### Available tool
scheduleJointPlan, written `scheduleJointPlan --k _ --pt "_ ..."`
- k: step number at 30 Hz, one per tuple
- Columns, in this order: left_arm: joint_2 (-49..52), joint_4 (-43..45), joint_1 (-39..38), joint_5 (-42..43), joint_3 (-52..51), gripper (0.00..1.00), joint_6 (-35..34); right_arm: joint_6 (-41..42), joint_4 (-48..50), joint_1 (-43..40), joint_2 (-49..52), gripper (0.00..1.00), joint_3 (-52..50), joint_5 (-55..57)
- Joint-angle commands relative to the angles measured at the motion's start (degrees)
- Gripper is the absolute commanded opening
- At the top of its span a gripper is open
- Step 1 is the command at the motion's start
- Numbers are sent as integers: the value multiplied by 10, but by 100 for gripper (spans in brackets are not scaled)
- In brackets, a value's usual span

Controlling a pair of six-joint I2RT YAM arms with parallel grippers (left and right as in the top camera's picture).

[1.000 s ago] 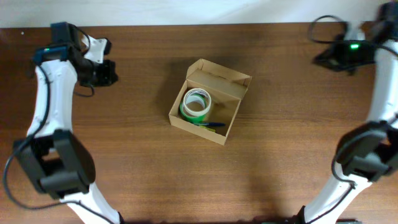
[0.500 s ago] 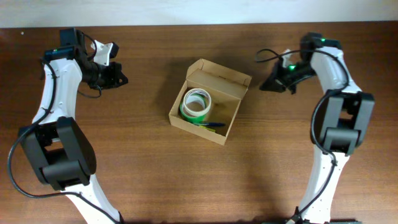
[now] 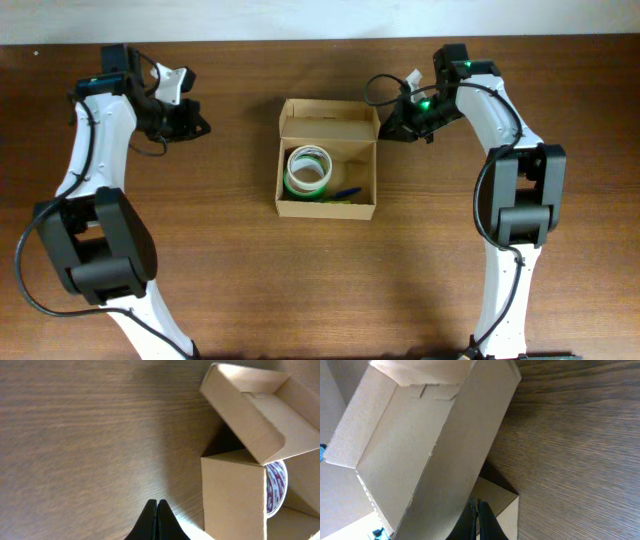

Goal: Pack container
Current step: 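Grip the lid edges with both grippers and swing the lid upward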

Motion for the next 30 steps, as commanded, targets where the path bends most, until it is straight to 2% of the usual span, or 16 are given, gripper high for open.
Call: scheduleJointPlan --k 1,3,5,11,21,30 --pt "34 21 -32 13 0 2 -39 2 0 -17 0 4 3 -12" --pt "59 36 -47 24 0 2 -44 2 0 -23 0 4 3 -12" --pt "93 69 -65 76 0 2 -45 1 -1 -25 0 4 3 -10" --pt "147 136 -84 132 0 2 -92 0 -1 -23 0 4 3 13" --pt "165 204 -111 168 0 2 -107 -9 -2 -16 7 4 2 18" --pt "165 217 -114 172 0 2 -107 -9 13 6 36 4 2 15"
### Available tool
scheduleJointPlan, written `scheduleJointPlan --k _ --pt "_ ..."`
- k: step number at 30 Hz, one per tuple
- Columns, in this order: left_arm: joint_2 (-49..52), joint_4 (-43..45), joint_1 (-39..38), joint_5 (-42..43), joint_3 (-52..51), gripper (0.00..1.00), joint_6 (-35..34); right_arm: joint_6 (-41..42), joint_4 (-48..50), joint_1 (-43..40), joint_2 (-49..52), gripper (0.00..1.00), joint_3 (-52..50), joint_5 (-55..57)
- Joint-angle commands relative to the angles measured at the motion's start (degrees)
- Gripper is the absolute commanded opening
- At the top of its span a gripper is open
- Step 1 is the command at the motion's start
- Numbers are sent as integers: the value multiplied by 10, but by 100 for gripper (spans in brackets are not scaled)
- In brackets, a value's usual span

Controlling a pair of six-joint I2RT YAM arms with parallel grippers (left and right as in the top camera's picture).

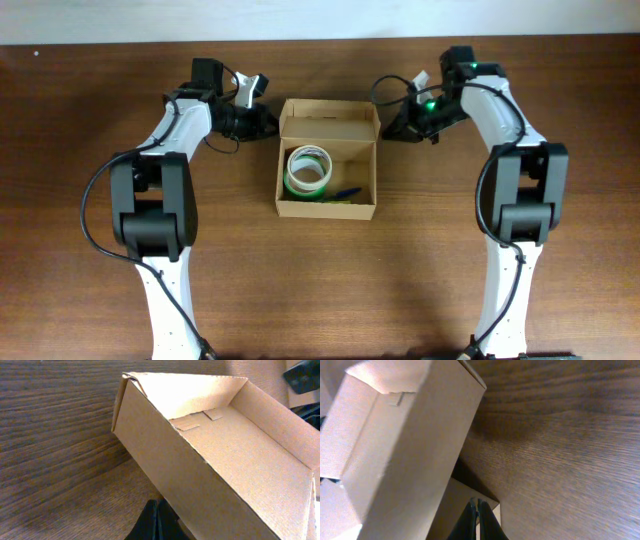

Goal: Pack container
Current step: 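Grip the lid edges with both grippers and swing the lid upward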

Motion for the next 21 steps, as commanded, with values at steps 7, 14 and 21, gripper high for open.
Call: scheduleJointPlan --k 7,14,21 --pt "6 6 3 28 0 2 -6 -59 51 15 26 4 2 -185" --pt "6 74 21 185 1 2 -17 -64 91 3 26 4 2 -323" --pt "-6 116 43 267 5 2 -50 -64 77 -7 14 4 3 -342"
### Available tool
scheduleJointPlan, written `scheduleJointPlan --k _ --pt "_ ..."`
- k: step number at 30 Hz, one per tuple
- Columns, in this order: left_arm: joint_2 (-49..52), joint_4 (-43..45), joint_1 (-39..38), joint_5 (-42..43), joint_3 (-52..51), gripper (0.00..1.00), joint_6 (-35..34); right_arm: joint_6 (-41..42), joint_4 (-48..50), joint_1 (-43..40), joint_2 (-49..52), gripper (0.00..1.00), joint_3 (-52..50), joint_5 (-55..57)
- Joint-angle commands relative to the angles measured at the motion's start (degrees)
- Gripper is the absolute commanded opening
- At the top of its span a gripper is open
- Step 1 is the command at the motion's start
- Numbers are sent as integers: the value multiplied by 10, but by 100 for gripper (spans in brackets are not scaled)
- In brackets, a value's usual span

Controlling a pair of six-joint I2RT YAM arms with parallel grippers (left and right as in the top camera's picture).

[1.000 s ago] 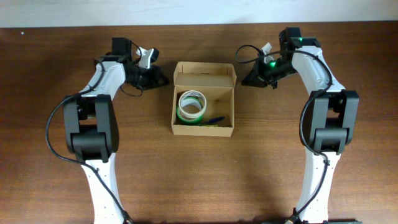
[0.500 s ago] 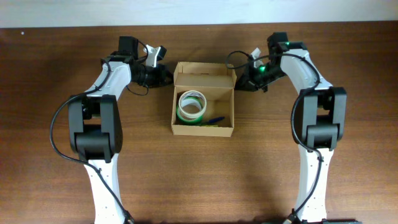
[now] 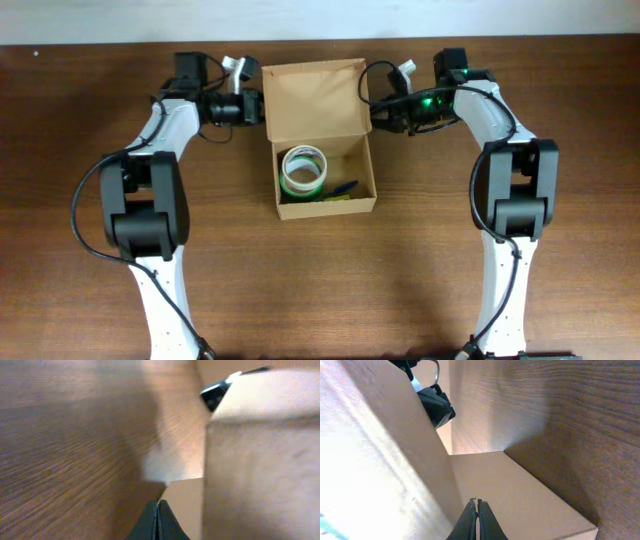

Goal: Pack container
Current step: 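Grip the lid edges with both grippers and swing the lid upward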

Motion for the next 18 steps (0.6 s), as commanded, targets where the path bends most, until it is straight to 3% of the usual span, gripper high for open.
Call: scheduleJointPlan --k 1,9,18 --pt "-12 5 10 75 5 2 -13 -11 -5 -3 -16 4 5 -44" --pt "-90 -6 0 56 5 2 -5 -11 -18 7 -78 4 6 63" --pt "-135 -101 -14 37 5 2 29 -13 -61 19 -141 4 7 149"
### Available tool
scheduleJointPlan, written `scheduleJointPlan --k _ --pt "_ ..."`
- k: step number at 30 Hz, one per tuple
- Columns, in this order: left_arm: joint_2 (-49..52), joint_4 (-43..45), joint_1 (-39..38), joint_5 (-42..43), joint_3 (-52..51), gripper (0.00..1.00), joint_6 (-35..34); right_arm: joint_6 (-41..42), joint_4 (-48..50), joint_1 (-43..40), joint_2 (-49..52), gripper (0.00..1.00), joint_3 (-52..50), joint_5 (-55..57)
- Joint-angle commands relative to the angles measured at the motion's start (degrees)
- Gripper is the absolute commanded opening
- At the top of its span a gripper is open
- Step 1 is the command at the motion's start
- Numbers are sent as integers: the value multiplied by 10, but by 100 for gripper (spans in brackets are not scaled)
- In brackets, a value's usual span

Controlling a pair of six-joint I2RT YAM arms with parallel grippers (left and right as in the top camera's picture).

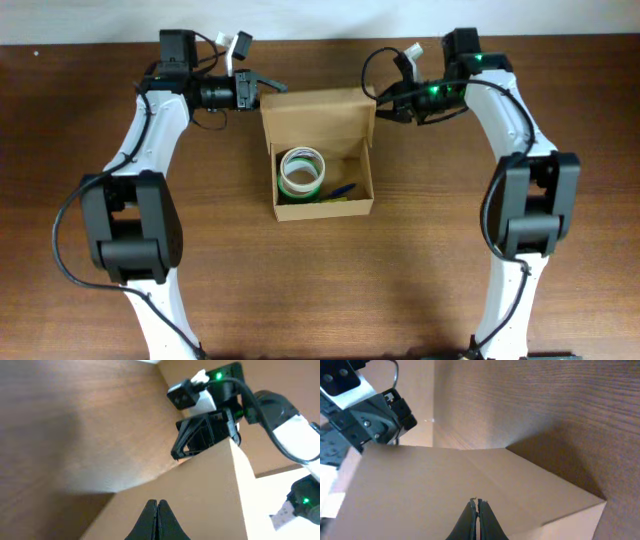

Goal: Pack container
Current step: 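Grip the lid edges with both grippers and swing the lid upward, then fold the lid down over the box with both grippers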

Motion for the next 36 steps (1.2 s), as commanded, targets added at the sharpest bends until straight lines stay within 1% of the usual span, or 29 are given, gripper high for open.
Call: scheduleJointPlan --k 1,2,3,9,11,16,17,18,21,24,27,30,32,36 --pt "-35 -63 -4 -25 4 2 49 -10 -16 10 -47 4 7 64" --pt "-40 -89 -5 -47 4 2 62 -11 -22 12 -54 4 7 76" --pt "-50 -142 -6 -83 4 2 98 -20 -39 19 -68 4 7 108" --pt "-65 -265 -12 -142 4 2 169 -38 -103 55 -97 4 7 219" --pt "-69 -291 -16 -164 4 2 179 -38 -119 75 -107 4 7 259" --pt "-82 -348 -27 -241 4 2 179 -33 -158 125 -132 4 7 362" --pt "-87 -357 -30 -262 4 2 179 -33 -171 134 -139 4 7 385" --pt "-98 -369 -33 -309 4 2 178 -33 -193 149 -149 4 7 422" --pt "-114 -386 -43 -368 4 2 174 -33 -229 169 -161 4 7 473" --pt "-123 -407 -63 -435 4 2 174 -33 -253 184 -162 4 7 488" --pt "-123 -428 -89 -445 4 2 174 -34 -267 196 -162 4 6 490" --pt "-123 -432 -115 -459 -1 2 174 -33 -271 201 -162 4 6 495" --pt "-123 -433 -130 -482 -2 2 161 -23 -271 201 -162 4 3 505" --pt "-123 -432 -147 -506 -2 2 153 -23 -268 201 -160 4 2 511"
